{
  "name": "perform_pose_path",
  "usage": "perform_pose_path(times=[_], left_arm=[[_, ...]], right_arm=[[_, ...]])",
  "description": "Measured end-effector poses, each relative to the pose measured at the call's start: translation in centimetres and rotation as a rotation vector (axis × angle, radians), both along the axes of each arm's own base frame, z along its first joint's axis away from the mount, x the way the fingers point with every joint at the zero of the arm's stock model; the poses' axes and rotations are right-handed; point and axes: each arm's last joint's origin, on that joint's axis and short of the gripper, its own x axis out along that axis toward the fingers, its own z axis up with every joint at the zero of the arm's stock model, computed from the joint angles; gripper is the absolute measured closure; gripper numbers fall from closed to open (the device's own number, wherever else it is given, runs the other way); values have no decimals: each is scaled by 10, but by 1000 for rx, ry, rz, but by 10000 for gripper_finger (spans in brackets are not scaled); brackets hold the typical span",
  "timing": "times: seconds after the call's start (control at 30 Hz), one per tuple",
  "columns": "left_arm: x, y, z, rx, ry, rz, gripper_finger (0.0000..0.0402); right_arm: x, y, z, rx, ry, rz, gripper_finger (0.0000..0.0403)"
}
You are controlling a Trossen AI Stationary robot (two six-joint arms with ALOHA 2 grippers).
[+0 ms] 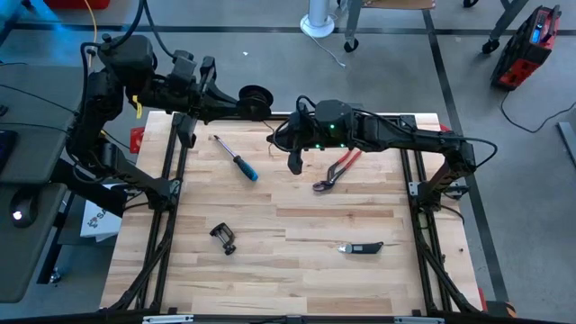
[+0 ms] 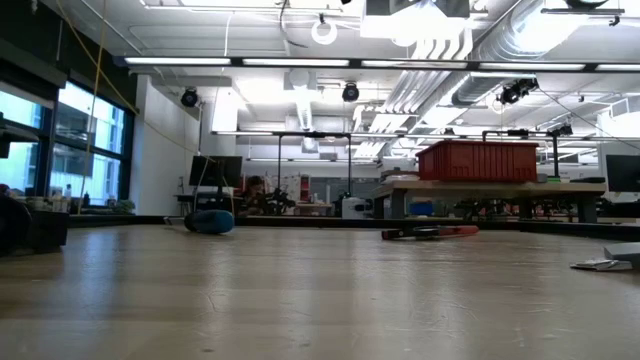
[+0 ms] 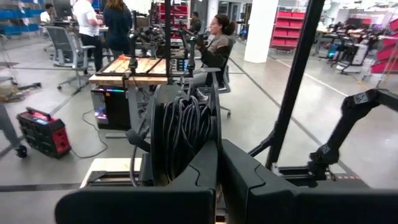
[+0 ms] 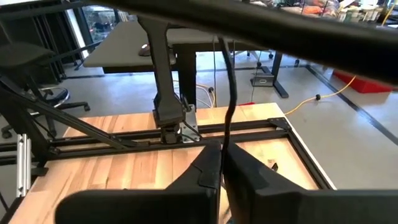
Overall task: Coil cords
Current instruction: Coil the black wire onto the black spool
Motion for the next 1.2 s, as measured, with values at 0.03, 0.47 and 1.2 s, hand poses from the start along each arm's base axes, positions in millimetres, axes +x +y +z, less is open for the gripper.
perform_pose_path(times=[0.03, 0.47, 1.2], left_arm=[[0, 0, 0, 8, -1, 9, 400], [-26, 6, -8, -87, 121, 316, 401], [61, 19, -60, -630, 508, -138, 401]], right_arm=[[0, 0, 0, 3, 0, -1, 397], [-39, 24, 26, 65, 35, 67, 402], [-93, 36, 76, 17, -163, 90, 403]])
